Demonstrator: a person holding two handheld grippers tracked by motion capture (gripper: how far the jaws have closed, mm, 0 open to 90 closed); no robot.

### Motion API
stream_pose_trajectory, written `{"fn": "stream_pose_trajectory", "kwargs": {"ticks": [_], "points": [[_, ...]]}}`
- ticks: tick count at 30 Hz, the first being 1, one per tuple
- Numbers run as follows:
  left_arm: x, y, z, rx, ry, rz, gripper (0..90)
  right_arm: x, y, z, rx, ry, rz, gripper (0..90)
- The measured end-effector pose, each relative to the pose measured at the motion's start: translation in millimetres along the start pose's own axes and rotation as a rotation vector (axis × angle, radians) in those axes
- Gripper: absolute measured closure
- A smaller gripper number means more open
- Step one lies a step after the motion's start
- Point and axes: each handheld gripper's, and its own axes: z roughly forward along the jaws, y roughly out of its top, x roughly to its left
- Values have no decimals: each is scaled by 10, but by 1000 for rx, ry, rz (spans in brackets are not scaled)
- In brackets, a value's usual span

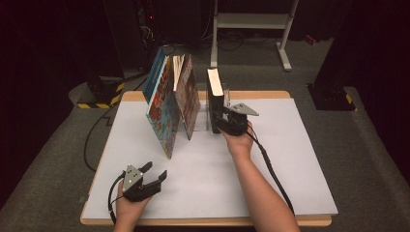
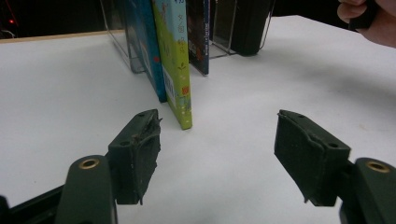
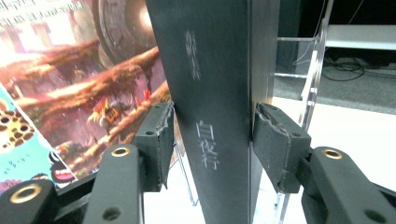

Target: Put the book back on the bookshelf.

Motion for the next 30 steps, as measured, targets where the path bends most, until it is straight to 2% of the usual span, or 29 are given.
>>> {"fn": "stream_pose_trajectory", "kwargs": {"ticks": [30], "points": [[22, 1, 1, 0, 6, -7, 314, 44, 64, 119, 0, -1, 10, 481]]}}
